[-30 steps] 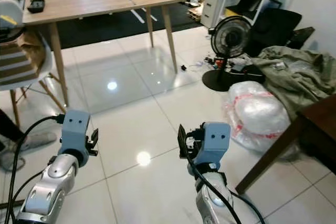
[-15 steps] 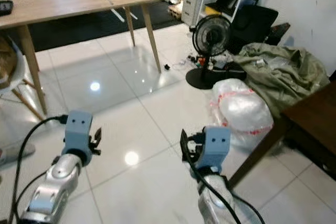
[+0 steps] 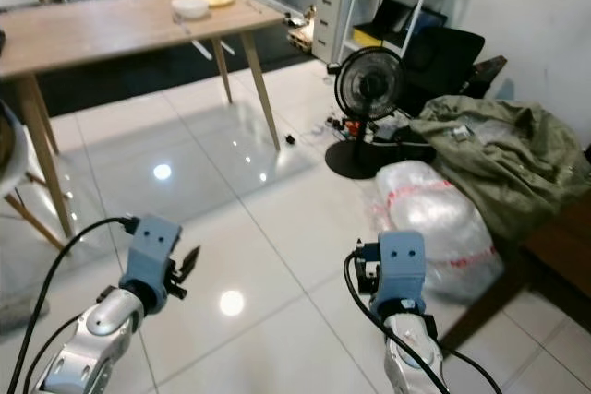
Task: Setting the table
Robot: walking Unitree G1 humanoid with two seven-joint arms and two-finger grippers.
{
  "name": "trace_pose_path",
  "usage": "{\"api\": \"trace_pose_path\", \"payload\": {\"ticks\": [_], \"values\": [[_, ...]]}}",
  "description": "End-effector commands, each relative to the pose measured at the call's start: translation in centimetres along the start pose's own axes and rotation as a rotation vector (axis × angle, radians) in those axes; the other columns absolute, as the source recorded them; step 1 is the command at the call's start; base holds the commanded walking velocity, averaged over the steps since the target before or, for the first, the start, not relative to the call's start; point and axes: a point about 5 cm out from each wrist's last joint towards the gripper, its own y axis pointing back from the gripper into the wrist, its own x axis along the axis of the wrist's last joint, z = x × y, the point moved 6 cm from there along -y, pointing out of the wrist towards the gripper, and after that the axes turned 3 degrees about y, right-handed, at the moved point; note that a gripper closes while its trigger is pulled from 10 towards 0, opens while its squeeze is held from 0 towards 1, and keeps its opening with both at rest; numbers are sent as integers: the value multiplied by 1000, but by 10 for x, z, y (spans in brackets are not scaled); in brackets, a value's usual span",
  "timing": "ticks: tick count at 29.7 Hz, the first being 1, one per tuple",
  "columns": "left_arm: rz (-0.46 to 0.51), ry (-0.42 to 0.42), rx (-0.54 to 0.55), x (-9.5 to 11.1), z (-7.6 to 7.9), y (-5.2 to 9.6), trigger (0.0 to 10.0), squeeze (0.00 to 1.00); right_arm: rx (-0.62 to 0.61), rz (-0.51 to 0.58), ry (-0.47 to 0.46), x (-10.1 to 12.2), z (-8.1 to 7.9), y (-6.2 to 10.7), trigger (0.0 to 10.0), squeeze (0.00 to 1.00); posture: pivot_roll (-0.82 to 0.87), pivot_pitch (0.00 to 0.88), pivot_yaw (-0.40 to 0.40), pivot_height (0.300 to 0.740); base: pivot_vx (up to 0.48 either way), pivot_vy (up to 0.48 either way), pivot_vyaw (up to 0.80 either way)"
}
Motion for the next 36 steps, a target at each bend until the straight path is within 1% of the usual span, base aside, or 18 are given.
{"api": "trace_pose_path", "payload": {"ticks": [1, 5, 7, 12, 19, 24, 29, 36], "values": [[-30, -15, -3, -11, -2, 3, 10000, 0, 9, -5, 0, -4, -2, 2, 10000, 0, -11, 94, 81, 740, 469, 0, 0], [-20, -11, -19, -10, 0, 4, 10000, 0, 5, 7, -33, -2, -4, -2, 10000, 0, -5, 90, 79, 740, 469, 0, 0], [-10, -12, -29, -8, 2, 4, 10000, 0, 13, 20, -46, 1, -8, -4, 10000, 0, -5, 90, 79, 740, 469, 0, 0], [7, -6, -30, -4, 3, 2, 10000, 0, 35, 42, -57, 7, -14, -5, 10000, 0, -5, 88, 78, 740, 469, 0, 0], [13, -2, -21, -2, 2, 1, 10000, 0, 43, 50, -67, 8, -18, -4, 10000, 0, -1, 89, 83, 740, 478, 0, 0], [13, -8, -5, -1, -2, -1, 10000, 0, 52, 53, -79, 9, -23, -5, 10000, 0, 3, 88, 83, 740, 480, 0, 0], [0, -25, 22, -4, -6, -3, 10000, 0, 58, 55, -83, 10, -26, -4, 10000, 0, 3, 88, 83, 740, 480, 0, 0], [-5, -26, 47, -4, -12, -5, 10000, 0, 58, 53, -91, 9, -27, -4, 10000, 0, -1, 85, 84, 740, 480, 0, 0]]}}
